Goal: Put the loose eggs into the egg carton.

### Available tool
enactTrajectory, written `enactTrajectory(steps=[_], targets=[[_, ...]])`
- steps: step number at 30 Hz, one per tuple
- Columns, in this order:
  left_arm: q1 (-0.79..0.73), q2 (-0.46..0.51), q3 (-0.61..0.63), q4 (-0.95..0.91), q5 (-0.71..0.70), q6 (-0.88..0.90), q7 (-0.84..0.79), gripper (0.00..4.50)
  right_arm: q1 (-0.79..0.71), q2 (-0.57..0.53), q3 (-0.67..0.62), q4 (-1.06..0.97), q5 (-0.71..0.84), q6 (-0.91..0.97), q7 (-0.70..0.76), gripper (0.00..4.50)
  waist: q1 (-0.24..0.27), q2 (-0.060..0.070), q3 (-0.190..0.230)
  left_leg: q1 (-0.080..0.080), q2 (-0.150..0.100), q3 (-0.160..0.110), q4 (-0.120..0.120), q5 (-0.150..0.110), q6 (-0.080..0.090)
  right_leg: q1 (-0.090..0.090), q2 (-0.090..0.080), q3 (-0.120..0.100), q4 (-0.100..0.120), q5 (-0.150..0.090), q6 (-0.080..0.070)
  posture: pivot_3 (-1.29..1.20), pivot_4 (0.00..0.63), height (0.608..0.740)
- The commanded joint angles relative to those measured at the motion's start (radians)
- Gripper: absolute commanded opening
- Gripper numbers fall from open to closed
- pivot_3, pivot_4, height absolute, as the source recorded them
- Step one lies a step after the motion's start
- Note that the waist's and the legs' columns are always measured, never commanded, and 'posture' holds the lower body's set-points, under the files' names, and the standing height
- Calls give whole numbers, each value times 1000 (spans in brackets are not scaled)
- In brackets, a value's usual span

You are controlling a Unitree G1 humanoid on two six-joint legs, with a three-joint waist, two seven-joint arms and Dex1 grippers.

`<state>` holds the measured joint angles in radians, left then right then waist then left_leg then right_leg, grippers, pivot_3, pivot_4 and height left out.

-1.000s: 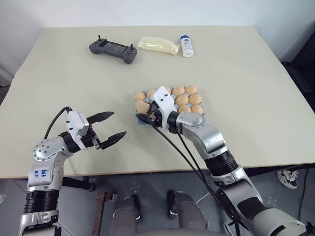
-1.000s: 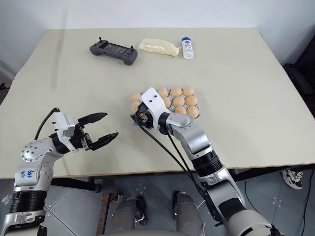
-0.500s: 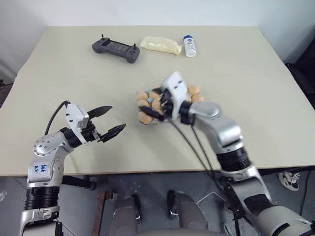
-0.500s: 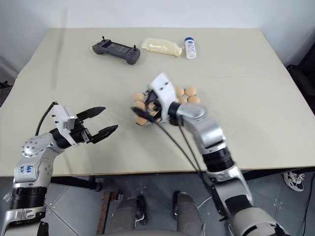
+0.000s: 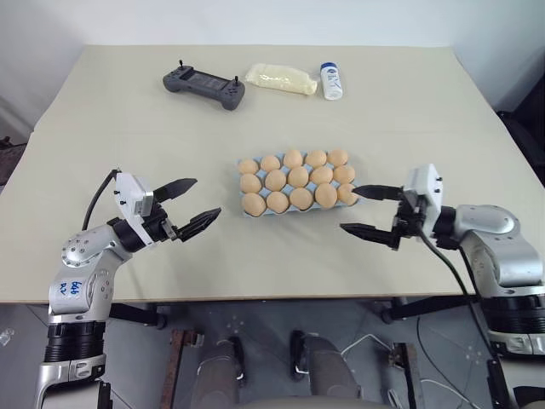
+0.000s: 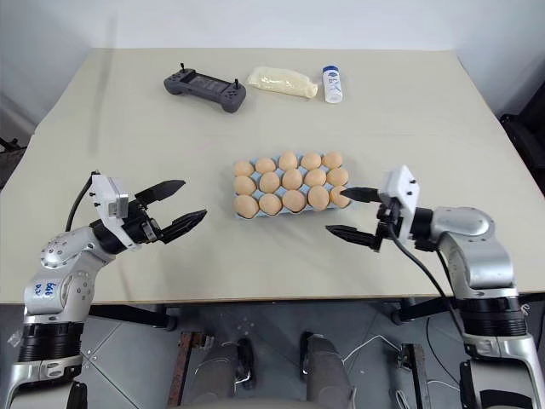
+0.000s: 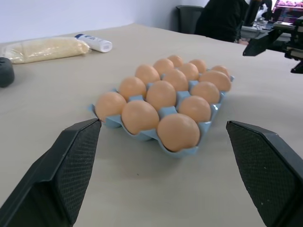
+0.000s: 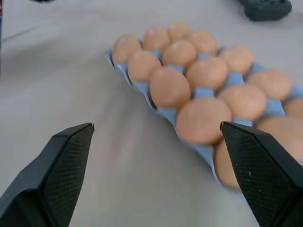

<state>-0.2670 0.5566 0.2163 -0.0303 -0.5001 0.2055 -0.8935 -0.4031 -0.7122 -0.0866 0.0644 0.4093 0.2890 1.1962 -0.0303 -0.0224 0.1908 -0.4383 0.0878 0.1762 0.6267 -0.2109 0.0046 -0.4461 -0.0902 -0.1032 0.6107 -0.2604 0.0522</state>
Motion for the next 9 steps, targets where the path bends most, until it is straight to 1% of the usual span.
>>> enactTrajectory(steps=[1,9], targets=[[3,17,5,-11,8,-46,-31,4500,0,-15,-17,19,-8,-43,4,4465,0,0,0,0,0,0,0,0,0,0,-3,0,0,0,0,0,150,740],[-15,0,11,21,23,-119,-35,4500,-36,7,-26,37,2,-58,-27,4465,1,0,0,0,2,0,0,0,0,0,-4,0,0,0,0,0,150,740]])
